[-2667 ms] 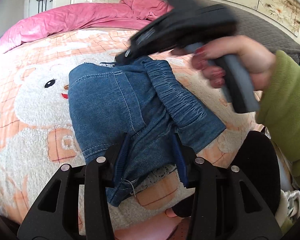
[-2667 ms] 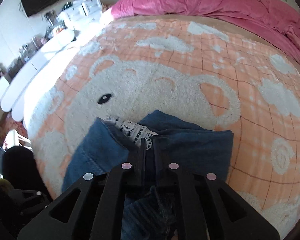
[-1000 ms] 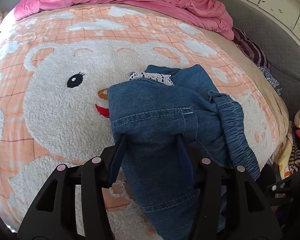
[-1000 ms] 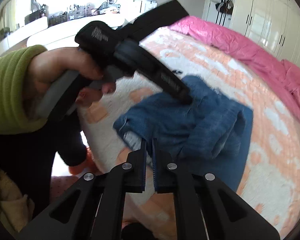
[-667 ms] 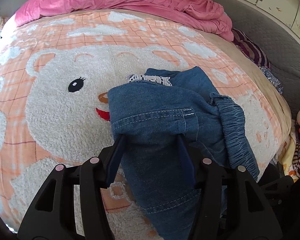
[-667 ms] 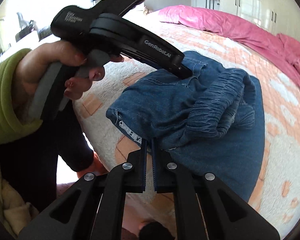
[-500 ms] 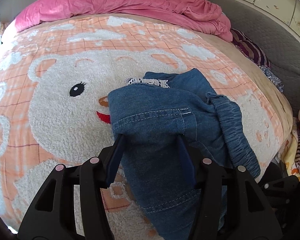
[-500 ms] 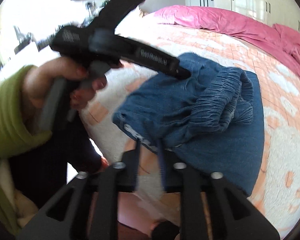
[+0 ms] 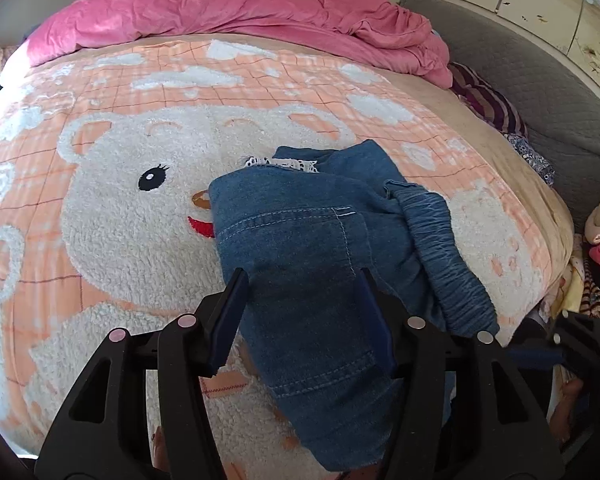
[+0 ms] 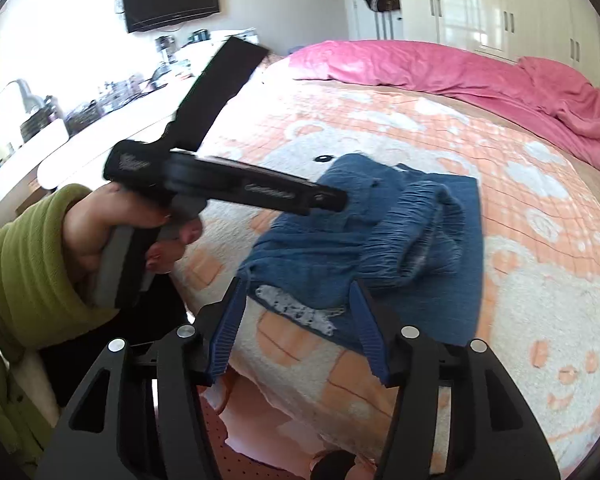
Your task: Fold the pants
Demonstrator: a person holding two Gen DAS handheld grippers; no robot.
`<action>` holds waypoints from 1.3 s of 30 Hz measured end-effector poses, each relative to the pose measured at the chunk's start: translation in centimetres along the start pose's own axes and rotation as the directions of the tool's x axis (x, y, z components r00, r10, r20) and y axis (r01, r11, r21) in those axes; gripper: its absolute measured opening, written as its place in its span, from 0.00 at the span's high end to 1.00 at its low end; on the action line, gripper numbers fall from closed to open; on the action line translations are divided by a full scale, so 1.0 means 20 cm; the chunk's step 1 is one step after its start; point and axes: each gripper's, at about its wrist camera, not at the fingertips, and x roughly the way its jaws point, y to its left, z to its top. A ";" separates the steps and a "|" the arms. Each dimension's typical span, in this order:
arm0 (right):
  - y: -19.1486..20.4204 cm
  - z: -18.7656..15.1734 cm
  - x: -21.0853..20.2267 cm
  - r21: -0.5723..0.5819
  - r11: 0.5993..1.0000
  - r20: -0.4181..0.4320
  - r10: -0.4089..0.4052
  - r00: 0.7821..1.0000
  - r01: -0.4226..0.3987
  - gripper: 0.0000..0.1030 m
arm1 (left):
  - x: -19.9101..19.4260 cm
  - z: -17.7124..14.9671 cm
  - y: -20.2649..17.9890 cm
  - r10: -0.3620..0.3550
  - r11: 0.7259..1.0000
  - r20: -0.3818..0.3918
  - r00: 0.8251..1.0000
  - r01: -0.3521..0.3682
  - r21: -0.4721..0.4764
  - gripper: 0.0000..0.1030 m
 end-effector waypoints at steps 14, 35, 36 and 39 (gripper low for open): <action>-0.17 0.02 -0.11 0.157 0.975 0.085 -0.175 0.981 0.160 0.27 | -0.12 -0.04 -0.01 0.043 0.999 0.025 0.999 -0.043 -0.004 0.13; -0.44 0.10 -0.07 0.284 0.890 0.042 -0.384 0.922 0.358 0.13 | -0.13 -0.04 0.03 0.081 0.997 0.030 0.996 -0.080 -0.019 0.09; -0.46 0.10 -0.05 0.290 0.888 0.033 -0.383 0.923 0.358 0.13 | -0.13 -0.04 0.03 0.084 0.996 0.028 0.996 -0.084 -0.022 0.09; -0.51 0.11 0.01 0.303 0.885 0.007 -0.372 0.928 0.353 0.13 | -0.11 -0.03 0.05 0.091 0.996 0.023 0.996 -0.090 -0.030 0.09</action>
